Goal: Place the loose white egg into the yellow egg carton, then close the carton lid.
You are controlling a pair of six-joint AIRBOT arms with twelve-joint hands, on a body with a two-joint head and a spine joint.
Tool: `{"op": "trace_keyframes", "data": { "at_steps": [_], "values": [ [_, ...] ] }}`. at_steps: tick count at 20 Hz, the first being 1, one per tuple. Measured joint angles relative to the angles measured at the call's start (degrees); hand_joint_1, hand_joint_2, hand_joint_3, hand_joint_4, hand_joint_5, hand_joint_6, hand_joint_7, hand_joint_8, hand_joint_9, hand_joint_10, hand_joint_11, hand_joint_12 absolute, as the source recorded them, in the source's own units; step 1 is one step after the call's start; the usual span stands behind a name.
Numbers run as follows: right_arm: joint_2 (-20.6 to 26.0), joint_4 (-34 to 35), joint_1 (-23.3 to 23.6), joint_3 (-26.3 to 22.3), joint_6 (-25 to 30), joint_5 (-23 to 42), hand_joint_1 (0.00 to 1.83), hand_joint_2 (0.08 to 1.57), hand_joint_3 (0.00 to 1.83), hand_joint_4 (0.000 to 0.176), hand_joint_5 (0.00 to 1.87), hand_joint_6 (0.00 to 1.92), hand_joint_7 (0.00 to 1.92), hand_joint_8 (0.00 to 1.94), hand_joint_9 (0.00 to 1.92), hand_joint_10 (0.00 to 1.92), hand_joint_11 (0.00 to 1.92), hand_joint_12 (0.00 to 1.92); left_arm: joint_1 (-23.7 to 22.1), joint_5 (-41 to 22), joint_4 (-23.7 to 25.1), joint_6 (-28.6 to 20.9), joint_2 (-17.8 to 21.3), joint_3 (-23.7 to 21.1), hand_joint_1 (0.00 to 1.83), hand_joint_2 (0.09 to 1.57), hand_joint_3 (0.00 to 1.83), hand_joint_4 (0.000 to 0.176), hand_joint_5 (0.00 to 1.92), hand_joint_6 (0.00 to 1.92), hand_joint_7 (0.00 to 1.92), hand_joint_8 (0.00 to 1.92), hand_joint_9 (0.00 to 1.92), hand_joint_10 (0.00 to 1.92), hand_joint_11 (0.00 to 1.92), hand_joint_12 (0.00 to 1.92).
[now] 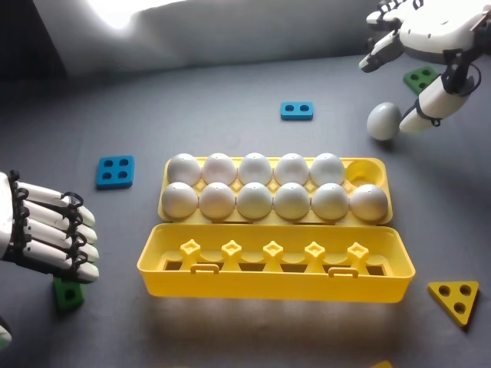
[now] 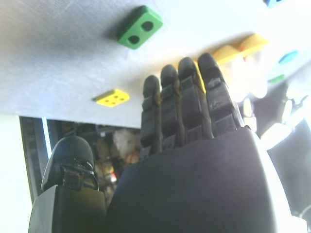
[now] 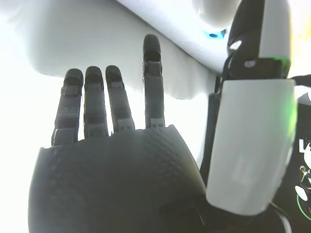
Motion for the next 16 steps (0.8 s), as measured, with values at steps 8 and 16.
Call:
{"op": "trace_keyframes", "data": {
  "at_steps": [8, 16],
  "values": [
    [-0.3, 0.0, -1.3, 0.0, 1.2, 0.9, 0.92, 0.87, 0.03, 0.173, 0.46, 0.0, 0.0, 0.0, 0.0, 0.0, 0.0, 0.0, 0.0, 1.5, 0.4, -0.1, -0.2, 0.0, 0.0, 1.21, 0.0, 0.0, 0.27, 0.0, 0.26, 0.0, 0.19, 0.0, 0.0, 0.38],
    [-0.4, 0.1, -0.9, 0.0, 3.8, -0.8, 0.92, 0.88, 0.0, 0.176, 0.57, 0.01, 0.0, 0.0, 0.0, 0.0, 0.0, 0.0, 0.0, 1.8, 0.6, -0.6, -0.8, 0.0, 0.0, 1.21, 0.0, 0.0, 0.27, 0.0, 0.26, 0.0, 0.19, 0.0, 0.0, 0.36]
  ]
}}
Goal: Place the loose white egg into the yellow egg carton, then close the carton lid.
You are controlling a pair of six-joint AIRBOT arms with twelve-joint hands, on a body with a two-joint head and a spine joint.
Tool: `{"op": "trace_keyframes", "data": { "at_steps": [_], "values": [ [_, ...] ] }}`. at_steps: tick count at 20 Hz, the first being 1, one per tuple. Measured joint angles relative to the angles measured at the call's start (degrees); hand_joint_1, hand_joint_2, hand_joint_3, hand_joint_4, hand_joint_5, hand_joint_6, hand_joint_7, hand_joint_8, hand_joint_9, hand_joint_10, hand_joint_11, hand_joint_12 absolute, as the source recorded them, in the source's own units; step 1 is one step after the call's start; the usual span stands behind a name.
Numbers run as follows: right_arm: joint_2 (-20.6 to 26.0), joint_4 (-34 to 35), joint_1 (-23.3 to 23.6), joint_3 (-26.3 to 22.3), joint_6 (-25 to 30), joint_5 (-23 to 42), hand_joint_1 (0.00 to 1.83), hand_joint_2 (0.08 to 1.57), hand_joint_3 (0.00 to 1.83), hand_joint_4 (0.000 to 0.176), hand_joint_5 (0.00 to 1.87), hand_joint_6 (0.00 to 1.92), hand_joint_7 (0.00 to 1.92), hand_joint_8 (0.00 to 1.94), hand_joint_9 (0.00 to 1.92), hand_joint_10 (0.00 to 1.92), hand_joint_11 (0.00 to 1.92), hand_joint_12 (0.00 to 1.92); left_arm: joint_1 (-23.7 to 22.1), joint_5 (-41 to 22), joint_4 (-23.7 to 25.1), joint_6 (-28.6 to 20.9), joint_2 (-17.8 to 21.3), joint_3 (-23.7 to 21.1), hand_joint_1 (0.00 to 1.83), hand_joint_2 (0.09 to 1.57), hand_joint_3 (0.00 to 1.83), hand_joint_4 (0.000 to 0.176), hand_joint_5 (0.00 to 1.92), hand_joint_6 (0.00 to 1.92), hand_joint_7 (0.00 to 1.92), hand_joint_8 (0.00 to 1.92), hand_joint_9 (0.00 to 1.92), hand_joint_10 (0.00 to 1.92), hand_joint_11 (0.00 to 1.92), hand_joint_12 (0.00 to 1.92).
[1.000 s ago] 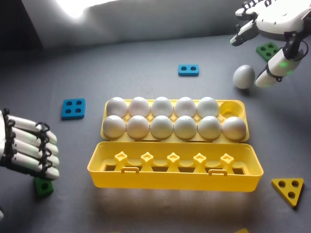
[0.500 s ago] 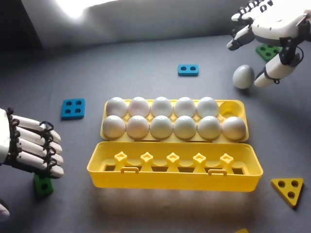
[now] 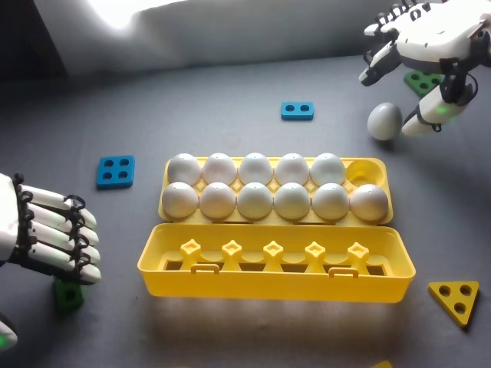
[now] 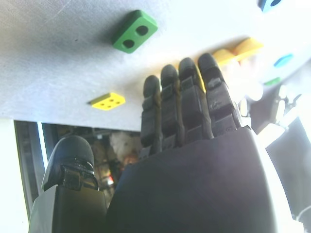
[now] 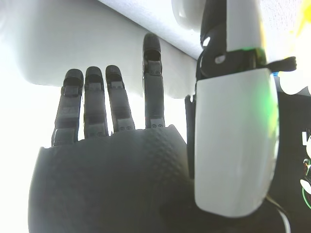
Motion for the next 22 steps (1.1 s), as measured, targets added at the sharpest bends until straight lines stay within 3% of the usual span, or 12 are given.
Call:
{"op": "trace_keyframes", "data": {
  "at_steps": [10, 11, 12, 14, 18, 19, 20, 22],
  "values": [
    [-0.7, 0.0, 1.7, 0.3, 0.2, -1.3, 0.92, 0.89, 0.0, 0.176, 0.57, 0.01, 0.0, 0.0, 0.0, 0.0, 0.0, 0.0, 0.0, 0.1, 0.0, -0.4, -0.4, 0.3, 0.0, 1.22, 0.0, 0.0, 0.26, 0.0, 0.26, 0.0, 0.19, 0.0, 0.0, 0.32],
    [-1.2, 0.0, 1.6, 0.9, 0.2, -1.3, 0.94, 0.88, 0.0, 0.165, 0.59, 0.02, 0.0, 0.0, 0.0, 0.0, 0.0, 0.0, 0.0, 0.0, 0.0, -0.4, -0.6, 0.4, 0.0, 1.21, 0.0, 0.0, 0.26, 0.0, 0.26, 0.0, 0.19, 0.0, 0.0, 0.33],
    [-1.5, 0.0, 1.6, 1.1, 0.2, -1.4, 0.92, 0.88, 0.0, 0.174, 0.61, 0.02, 0.0, 0.0, 0.0, 0.0, 0.0, 0.0, 0.0, 0.0, 0.0, -0.5, -0.6, 0.5, 0.0, 1.21, 0.0, 0.0, 0.26, 0.0, 0.26, 0.0, 0.19, 0.0, 0.0, 0.34],
    [-1.8, 0.0, 1.5, 1.4, 0.2, -1.4, 0.91, 0.89, 0.0, 0.17, 0.62, 0.02, 0.0, 0.0, 0.0, 0.0, 0.0, 0.0, 0.0, 0.2, 0.1, -0.5, -0.7, 0.8, 0.0, 1.22, 0.0, 0.0, 0.25, 0.0, 0.25, 0.0, 0.18, 0.0, 0.0, 0.31],
    [-2.4, 0.0, 0.1, 2.3, 0.4, -1.2, 0.96, 0.89, 0.0, 0.142, 0.73, 0.02, 0.0, 0.0, 0.0, 0.0, 0.0, 0.0, 0.0, 0.2, 0.0, -0.5, -0.7, 0.7, 0.0, 1.22, 0.0, 0.0, 0.27, 0.0, 0.26, 0.0, 0.19, 0.0, 0.0, 0.33],
    [-2.6, 0.0, -0.2, 2.8, 0.6, -1.1, 0.93, 0.88, 0.0, 0.168, 0.73, 0.01, 0.0, 0.0, 0.0, 0.0, 0.0, 0.0, 0.0, 0.2, 0.0, -0.5, -0.8, 0.7, 0.0, 1.22, 0.0, 0.0, 0.27, 0.0, 0.26, 0.0, 0.19, 0.0, 0.0, 0.34],
    [-2.7, 0.0, -0.5, 3.4, 1.1, -1.0, 0.93, 0.88, 0.0, 0.171, 0.74, 0.01, 0.0, 0.0, 0.0, 0.0, 0.0, 0.0, 0.0, 0.2, 0.1, -0.5, -0.8, 0.7, 0.0, 1.22, 0.0, 0.0, 0.27, 0.0, 0.26, 0.0, 0.19, 0.0, 0.0, 0.34],
    [-2.8, 0.0, -1.0, 3.8, 1.5, -0.7, 0.94, 0.89, 0.0, 0.145, 0.71, 0.0, 0.0, 0.0, 0.0, 0.0, 0.0, 0.0, 0.0, 0.3, 0.2, -0.5, -0.8, 0.7, 0.0, 1.22, 0.0, 0.0, 0.27, 0.0, 0.26, 0.0, 0.19, 0.0, 0.0, 0.34]
  ]
}}
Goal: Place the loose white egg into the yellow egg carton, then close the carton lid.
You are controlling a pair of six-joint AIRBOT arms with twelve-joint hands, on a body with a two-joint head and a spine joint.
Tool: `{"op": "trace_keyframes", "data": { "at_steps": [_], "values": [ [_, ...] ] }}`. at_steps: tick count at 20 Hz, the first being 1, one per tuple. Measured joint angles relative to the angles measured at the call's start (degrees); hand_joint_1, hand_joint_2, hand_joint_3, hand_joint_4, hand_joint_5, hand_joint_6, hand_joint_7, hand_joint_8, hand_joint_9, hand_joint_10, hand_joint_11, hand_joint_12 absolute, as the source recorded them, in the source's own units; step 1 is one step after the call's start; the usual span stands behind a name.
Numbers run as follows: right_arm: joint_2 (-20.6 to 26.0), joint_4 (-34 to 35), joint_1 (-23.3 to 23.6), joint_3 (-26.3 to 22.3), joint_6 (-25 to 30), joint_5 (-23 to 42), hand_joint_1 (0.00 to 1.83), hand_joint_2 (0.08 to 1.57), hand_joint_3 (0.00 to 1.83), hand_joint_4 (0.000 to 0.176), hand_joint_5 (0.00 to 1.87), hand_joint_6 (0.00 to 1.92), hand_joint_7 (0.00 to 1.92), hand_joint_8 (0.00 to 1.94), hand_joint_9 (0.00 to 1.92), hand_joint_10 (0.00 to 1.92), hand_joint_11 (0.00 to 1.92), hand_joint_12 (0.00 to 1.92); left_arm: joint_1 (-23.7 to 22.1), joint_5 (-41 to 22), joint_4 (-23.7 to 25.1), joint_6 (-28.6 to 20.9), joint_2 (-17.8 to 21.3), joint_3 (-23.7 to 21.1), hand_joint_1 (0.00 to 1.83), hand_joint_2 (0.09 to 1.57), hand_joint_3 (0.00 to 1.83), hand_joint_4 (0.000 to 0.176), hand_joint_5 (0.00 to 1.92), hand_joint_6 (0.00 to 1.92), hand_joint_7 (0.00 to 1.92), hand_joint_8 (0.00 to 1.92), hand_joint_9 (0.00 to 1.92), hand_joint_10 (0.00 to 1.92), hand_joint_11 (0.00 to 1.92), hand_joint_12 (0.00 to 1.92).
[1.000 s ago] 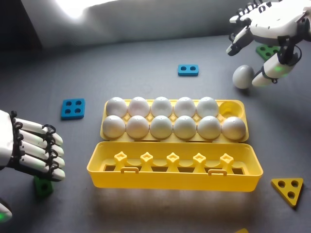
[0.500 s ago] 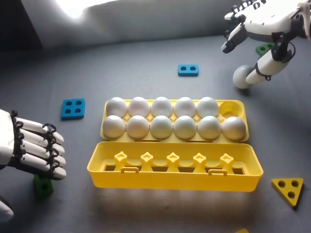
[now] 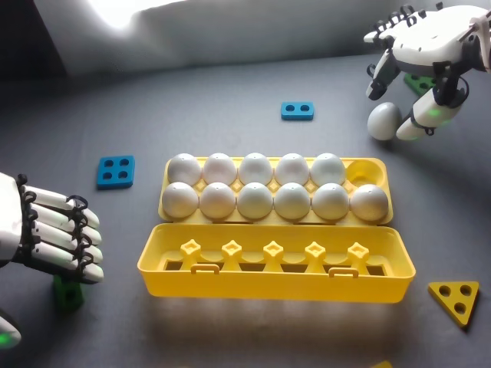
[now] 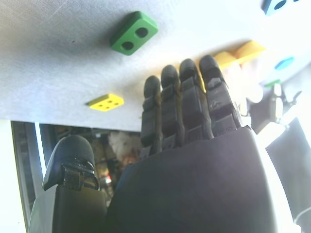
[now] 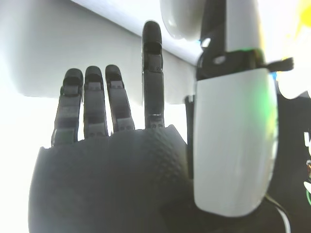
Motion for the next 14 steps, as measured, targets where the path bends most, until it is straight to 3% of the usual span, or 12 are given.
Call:
{"op": "trace_keyframes", "data": {
  "at_steps": [5, 7, 9, 12, 13, 14],
  "values": [
    [-0.1, 0.0, -0.4, 0.0, 0.4, -0.1, 0.94, 0.89, 0.0, 0.155, 0.72, 0.01, 0.0, 0.0, 0.0, 0.0, 0.0, 0.0, 0.0, 0.1, 0.1, 0.0, -0.1, -0.1, 0.0, 1.21, 0.0, 0.0, 0.28, 0.0, 0.27, 0.0, 0.19, 0.0, 0.0, 0.33],
    [-0.2, 0.0, -0.4, 0.0, 0.7, 0.0, 0.94, 0.89, 0.0, 0.14, 0.72, 0.01, 0.0, 0.0, 0.0, 0.0, 0.0, 0.0, 0.0, 0.2, 0.2, 0.0, -0.1, -0.1, 0.0, 1.22, 0.0, 0.0, 0.28, 0.0, 0.27, 0.0, 0.19, 0.0, 0.0, 0.32],
    [-0.2, 0.0, -0.4, 0.0, 1.4, 0.0, 0.96, 0.88, 0.0, 0.137, 0.73, 0.01, 0.0, 0.0, 0.0, 0.0, 0.0, 0.0, 0.0, 0.2, 0.2, 0.0, -0.4, -0.2, 0.0, 1.22, 0.0, 0.0, 0.28, 0.0, 0.28, 0.0, 0.2, 0.0, 0.0, 0.34],
    [-0.3, 0.0, -0.4, 0.0, 1.7, 0.0, 0.95, 0.89, 0.0, 0.145, 0.72, 0.0, 0.0, 0.0, 0.0, 0.0, 0.0, 0.0, 0.0, 0.3, 0.2, 0.0, -0.4, -0.3, 0.0, 1.22, 0.0, 0.0, 0.29, 0.0, 0.28, 0.0, 0.2, 0.0, 0.0, 0.36],
    [-0.3, 0.0, -0.4, 0.0, 1.7, 0.0, 0.94, 0.87, 0.0, 0.157, 0.74, 0.01, 0.0, 0.0, 0.0, 0.0, 0.0, 0.0, 0.0, 0.3, 0.3, 0.0, -0.4, -0.3, 0.0, 1.21, 0.0, 0.0, 0.29, 0.0, 0.28, 0.0, 0.2, 0.0, 0.0, 0.36],
    [-0.3, 0.0, -0.4, 0.0, 1.9, 0.0, 0.96, 0.88, 0.0, 0.153, 0.76, 0.02, 0.0, 0.0, 0.0, 0.0, 0.0, 0.0, 0.0, 0.3, 0.3, 0.0, -0.4, -0.3, 0.0, 1.21, 0.0, 0.0, 0.28, 0.0, 0.27, 0.0, 0.2, 0.0, 0.0, 0.34]
  ]
}}
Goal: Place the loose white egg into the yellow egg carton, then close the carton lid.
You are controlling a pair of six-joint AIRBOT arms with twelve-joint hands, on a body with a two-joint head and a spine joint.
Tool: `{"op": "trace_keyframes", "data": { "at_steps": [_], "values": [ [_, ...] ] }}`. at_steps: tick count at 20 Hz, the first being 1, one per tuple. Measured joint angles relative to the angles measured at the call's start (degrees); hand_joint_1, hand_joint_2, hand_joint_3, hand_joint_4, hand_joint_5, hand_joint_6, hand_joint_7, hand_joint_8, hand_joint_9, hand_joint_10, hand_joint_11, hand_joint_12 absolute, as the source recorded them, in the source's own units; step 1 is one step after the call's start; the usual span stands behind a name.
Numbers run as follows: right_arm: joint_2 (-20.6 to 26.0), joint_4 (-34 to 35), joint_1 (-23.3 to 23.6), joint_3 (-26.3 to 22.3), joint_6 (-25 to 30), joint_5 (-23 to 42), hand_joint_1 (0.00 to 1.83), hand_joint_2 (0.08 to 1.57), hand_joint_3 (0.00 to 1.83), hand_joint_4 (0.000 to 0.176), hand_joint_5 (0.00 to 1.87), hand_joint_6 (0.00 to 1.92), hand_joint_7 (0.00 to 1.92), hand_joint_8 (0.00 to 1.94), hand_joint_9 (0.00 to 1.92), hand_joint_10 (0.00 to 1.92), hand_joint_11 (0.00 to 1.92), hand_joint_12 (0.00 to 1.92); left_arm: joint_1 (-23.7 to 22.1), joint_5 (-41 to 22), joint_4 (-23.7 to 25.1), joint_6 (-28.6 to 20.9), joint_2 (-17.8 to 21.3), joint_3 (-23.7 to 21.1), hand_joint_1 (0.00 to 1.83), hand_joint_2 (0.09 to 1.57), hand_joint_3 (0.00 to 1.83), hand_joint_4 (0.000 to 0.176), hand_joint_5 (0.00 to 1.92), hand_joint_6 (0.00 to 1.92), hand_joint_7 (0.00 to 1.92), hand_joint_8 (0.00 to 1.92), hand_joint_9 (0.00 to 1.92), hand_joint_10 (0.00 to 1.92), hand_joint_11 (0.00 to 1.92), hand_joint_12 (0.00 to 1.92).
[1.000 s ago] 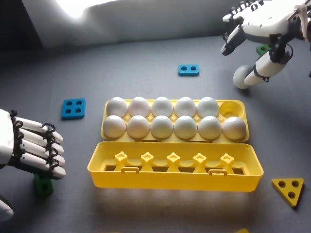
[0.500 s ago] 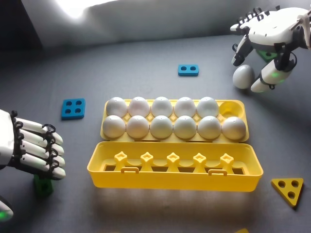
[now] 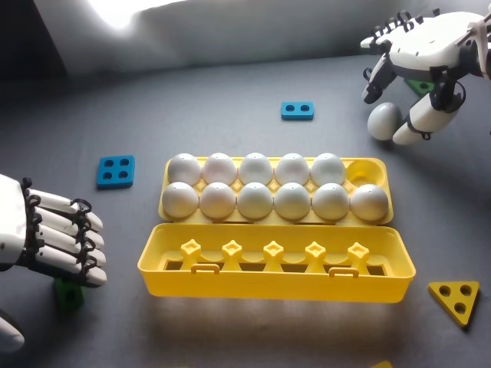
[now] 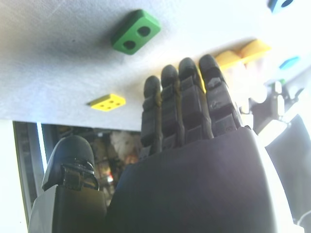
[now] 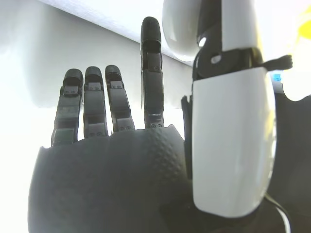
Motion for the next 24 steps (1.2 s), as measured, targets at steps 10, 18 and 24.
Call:
{"op": "trace_keyframes", "data": {
  "at_steps": [10, 18, 24],
  "values": [
    [-0.3, 0.0, -0.6, -0.4, 0.5, -0.1, 0.96, 0.91, 0.01, 0.148, 0.79, 0.01, 0.0, 0.0, 0.0, 0.0, 0.0, 0.0, 0.0, 0.2, 0.0, 0.0, 0.0, 0.0, 0.0, 1.22, 0.0, 0.0, 0.29, 0.0, 0.29, 0.0, 0.22, 0.01, 0.0, 0.4],
    [-0.3, 0.0, -1.3, -0.4, 0.6, 0.5, 0.97, 0.92, 0.01, 0.143, 0.76, 0.0, 0.0, 0.0, 0.0, 0.0, 0.0, 0.0, 0.0, 0.3, 0.0, 0.0, 0.0, 0.0, 0.0, 1.21, 0.0, 0.0, 0.29, 0.0, 0.28, 0.0, 0.2, 0.0, 0.0, 0.35],
    [-0.3, 0.0, -1.3, -0.4, 0.6, 0.6, 0.96, 0.93, 0.01, 0.119, 0.77, 0.01, 0.0, 0.0, 0.0, 0.0, 0.0, 0.0, 0.0, 0.3, 0.1, 0.0, 0.0, 0.0, 0.0, 1.21, 0.0, 0.0, 0.3, 0.0, 0.29, 0.0, 0.21, 0.0, 0.0, 0.38]
  ]
}}
